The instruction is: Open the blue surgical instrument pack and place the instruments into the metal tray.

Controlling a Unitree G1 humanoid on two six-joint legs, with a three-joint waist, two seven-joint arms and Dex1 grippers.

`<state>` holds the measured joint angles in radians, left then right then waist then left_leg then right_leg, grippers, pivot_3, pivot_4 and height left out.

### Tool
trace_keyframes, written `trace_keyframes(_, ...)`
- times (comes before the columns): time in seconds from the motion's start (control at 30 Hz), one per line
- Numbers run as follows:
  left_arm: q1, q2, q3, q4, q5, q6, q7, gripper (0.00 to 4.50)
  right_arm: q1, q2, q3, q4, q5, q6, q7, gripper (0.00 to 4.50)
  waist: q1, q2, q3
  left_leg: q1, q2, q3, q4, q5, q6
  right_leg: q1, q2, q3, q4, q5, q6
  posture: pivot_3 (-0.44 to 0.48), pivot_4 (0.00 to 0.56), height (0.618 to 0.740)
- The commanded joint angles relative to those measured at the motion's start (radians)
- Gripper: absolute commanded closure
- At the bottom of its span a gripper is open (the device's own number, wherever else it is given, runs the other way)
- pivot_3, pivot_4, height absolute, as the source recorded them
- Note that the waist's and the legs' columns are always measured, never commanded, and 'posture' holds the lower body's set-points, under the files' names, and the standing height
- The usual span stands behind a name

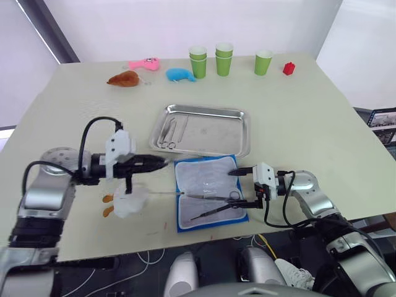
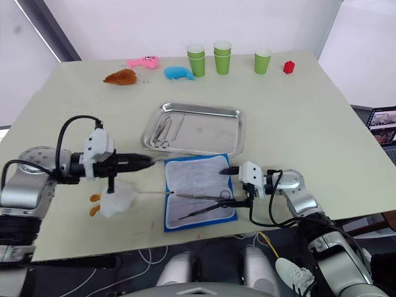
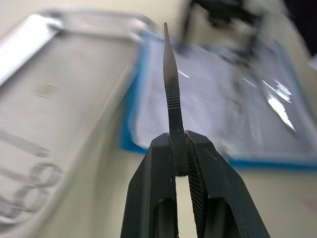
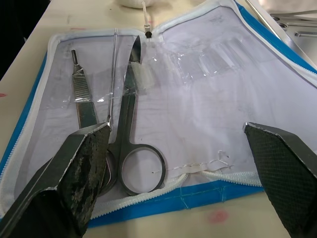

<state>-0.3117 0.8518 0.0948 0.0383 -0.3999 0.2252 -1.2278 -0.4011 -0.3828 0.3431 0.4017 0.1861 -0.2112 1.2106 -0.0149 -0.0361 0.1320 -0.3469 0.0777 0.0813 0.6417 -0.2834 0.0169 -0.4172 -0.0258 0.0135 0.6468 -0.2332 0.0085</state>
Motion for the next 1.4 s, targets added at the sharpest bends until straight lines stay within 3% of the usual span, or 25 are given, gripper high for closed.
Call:
trace_keyframes(0.03, -0.040, -0.073, 0.065, -0.088, -0.044, 0.094, 0.184, 4.42, 0.046, -0.015, 0.071, 0.093, -0.109, 0.023, 0.001, 0.00, 0.000, 0.000, 0.000, 0.000, 0.000, 0.000, 0.000, 0.000, 0.000, 0.000, 0.000, 0.000, 0.000, 0.000, 0.000, 0.000, 0.150, 0.739)
trace_keyframes(0.27, -0.054, -0.259, 0.053, -0.223, 0.002, 0.250, 0.539, 4.42, 0.043, -0.015, 0.071, 0.099, -0.112, 0.021, 0.001, 0.00, -0.001, -0.001, 0.000, 0.000, 0.000, -0.001, 0.000, 0.000, 0.000, 0.001, 0.001, 0.000, 0.000, 0.002, -0.002, 0.000, 0.150, 0.739)
trace_keyframes(0.43, -0.057, -0.361, -0.035, -0.301, 0.126, 0.391, 0.782, 4.42, 0.046, -0.013, 0.067, 0.094, -0.108, 0.030, -0.006, 0.00, -0.001, -0.002, 0.000, 0.002, 0.000, -0.003, 0.000, 0.000, 0.000, 0.004, 0.001, 0.000, 0.000, 0.002, -0.002, 0.000, 0.150, 0.739)
trace_keyframes(0.63, -0.061, -0.548, -0.009, -0.364, 0.140, 0.647, 1.046, 4.42, 0.053, -0.014, 0.066, 0.092, -0.110, 0.031, -0.017, 0.00, -0.002, -0.002, 0.000, 0.002, 0.000, -0.004, 0.000, 0.000, 0.000, 0.004, 0.001, -0.001, 0.000, 0.004, 0.001, 0.000, 0.150, 0.739)
trace_keyframes(1.1, -0.139, -0.648, -0.076, -0.206, 0.244, 0.685, 1.176, 4.42, 0.047, -0.008, 0.074, 0.099, -0.113, 0.024, -0.017, 0.00, -0.003, -0.002, 0.000, 0.002, -0.001, -0.008, 0.000, 0.000, 0.000, 0.005, 0.002, -0.002, 0.000, 0.004, 0.001, 0.000, 0.150, 0.739)
trace_keyframes(1.4, -0.212, -0.645, -0.076, -0.081, 0.279, 0.686, 1.182, 4.42, 0.051, -0.005, 0.071, 0.102, -0.115, 0.018, -0.027, 0.00, -0.004, -0.002, 0.000, 0.002, -0.001, -0.008, 0.000, 0.000, 0.000, 0.005, 0.002, -0.003, 0.000, 0.004, 0.001, 0.000, 0.150, 0.739)
